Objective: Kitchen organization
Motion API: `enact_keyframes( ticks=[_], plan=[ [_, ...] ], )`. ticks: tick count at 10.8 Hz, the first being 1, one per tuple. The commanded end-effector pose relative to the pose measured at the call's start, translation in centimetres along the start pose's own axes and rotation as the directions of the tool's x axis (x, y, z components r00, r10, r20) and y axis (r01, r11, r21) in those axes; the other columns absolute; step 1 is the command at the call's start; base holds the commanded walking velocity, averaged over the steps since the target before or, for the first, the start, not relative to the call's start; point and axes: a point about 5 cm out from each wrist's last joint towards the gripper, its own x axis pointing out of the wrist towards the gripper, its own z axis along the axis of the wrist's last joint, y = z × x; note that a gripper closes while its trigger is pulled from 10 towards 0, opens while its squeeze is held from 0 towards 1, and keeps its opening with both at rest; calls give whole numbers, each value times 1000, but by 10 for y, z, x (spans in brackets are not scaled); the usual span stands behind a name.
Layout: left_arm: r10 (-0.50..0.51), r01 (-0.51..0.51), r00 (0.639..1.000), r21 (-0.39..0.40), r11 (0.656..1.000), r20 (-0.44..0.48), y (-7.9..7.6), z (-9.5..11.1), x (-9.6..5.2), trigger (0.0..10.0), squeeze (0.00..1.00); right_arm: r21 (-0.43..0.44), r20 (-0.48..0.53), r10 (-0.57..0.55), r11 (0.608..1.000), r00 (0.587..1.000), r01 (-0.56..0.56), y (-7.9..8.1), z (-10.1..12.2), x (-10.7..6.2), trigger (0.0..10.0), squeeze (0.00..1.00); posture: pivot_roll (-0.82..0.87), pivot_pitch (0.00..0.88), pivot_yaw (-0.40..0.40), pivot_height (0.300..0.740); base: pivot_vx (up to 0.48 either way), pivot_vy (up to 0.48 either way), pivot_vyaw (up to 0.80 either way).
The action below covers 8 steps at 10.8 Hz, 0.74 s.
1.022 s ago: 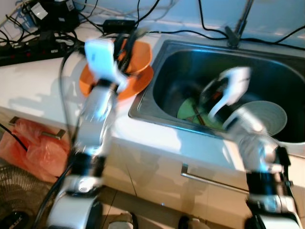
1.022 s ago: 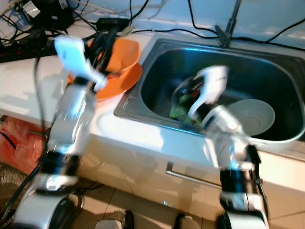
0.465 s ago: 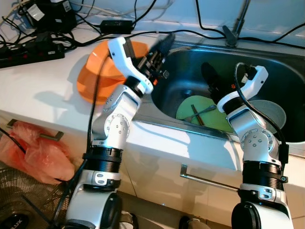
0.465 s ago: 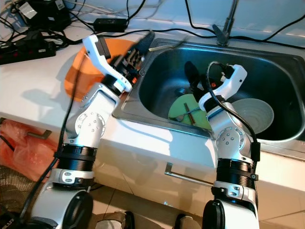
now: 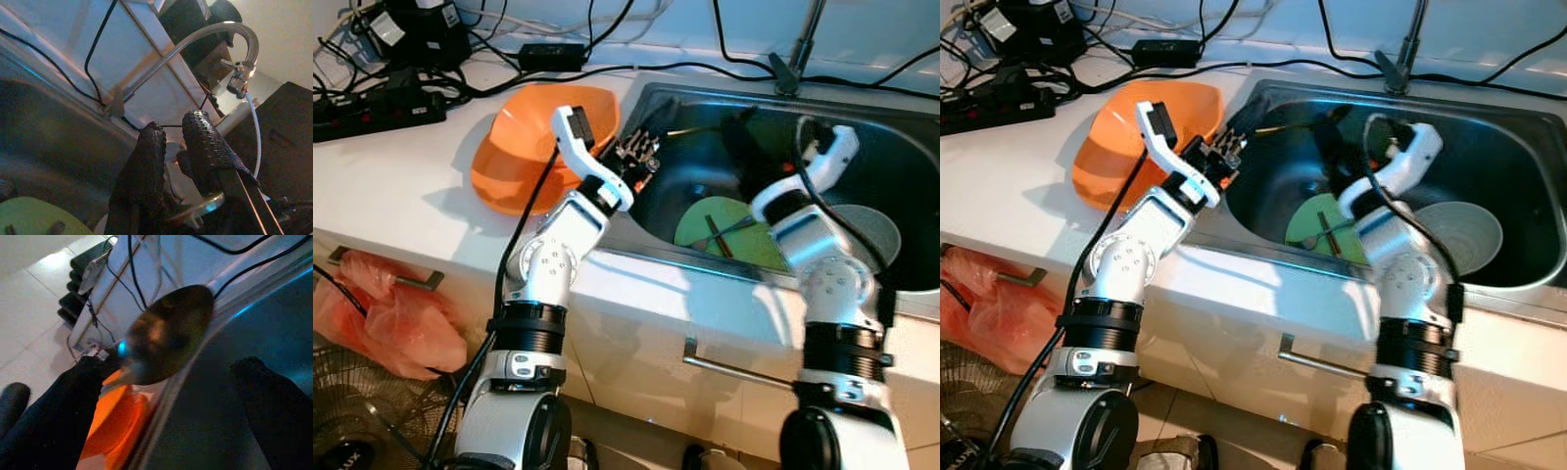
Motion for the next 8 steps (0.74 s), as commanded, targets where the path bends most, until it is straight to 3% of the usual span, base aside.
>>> enact_keyframes(
  ticks=[1,7,8],
  plan=[
    [-12,12,1000,-56,998,-4,-4,-8,2,0,0,3,11,34,999,999,-34,11,4,5,10000,0,34,99,89,740,0,0,0],
    [-6,4,1000,-78,997,-20,-4,-12,0,0,0,72,-24,90,994,996,-88,31,-11,13,10000,0,33,105,84,740,0,0,0],
    [-7,5,1000,-80,997,-21,-4,-12,0,0,0,74,-18,89,993,996,-88,32,-11,14,8549,0,33,105,83,740,0,0,0]
  ],
)
